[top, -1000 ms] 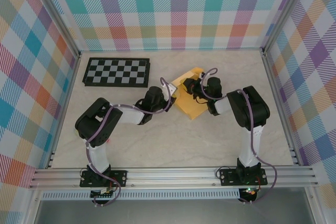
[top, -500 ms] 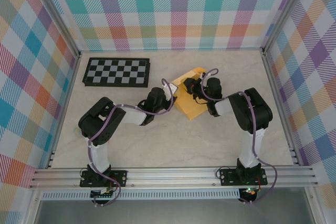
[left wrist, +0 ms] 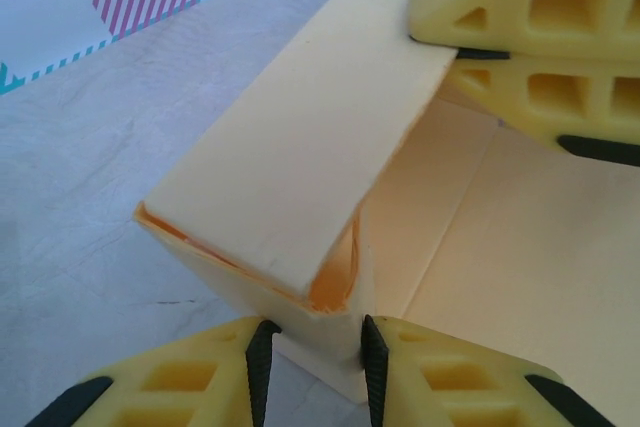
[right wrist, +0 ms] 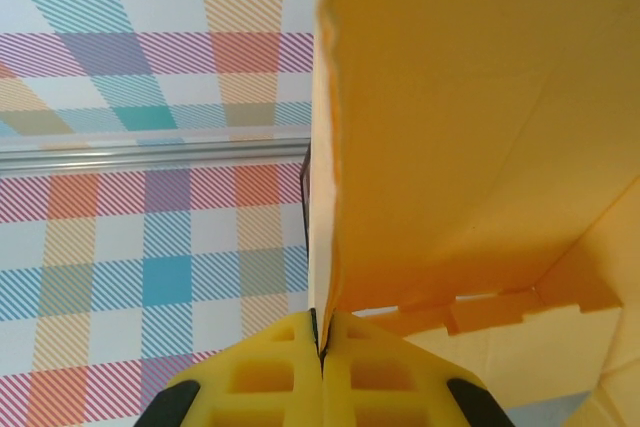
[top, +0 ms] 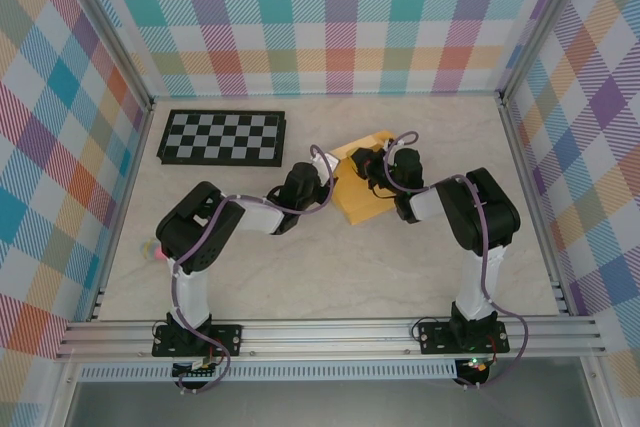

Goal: Fold the paper box

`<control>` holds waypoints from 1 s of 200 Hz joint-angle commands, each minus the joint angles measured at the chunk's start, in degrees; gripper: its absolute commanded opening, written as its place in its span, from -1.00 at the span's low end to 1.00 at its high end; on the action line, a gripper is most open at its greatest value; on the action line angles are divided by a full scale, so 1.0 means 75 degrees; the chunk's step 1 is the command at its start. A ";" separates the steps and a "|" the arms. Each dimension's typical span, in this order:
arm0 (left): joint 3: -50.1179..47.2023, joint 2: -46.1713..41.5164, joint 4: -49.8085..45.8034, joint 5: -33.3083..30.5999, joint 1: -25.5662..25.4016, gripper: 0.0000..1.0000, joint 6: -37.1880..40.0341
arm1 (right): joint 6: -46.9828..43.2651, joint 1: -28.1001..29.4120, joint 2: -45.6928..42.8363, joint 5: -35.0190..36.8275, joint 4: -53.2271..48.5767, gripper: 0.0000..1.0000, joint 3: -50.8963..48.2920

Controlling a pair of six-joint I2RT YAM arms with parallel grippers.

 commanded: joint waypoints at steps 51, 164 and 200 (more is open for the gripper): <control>0.0496 0.0205 0.0566 -0.0668 -0.0177 -0.35 -0.0581 | -0.0131 0.0416 -0.0419 0.0231 -0.0554 -0.99 -0.0336; 0.0947 0.0644 0.0845 -0.1354 -0.0284 -0.58 -0.0544 | 0.0187 0.0776 -0.0789 0.1262 -0.1056 -0.97 -0.0892; 0.0913 0.0611 0.0798 -0.1283 -0.0283 -0.76 -0.0366 | 0.0145 0.0835 -0.0876 0.1253 -0.1153 -0.83 -0.0876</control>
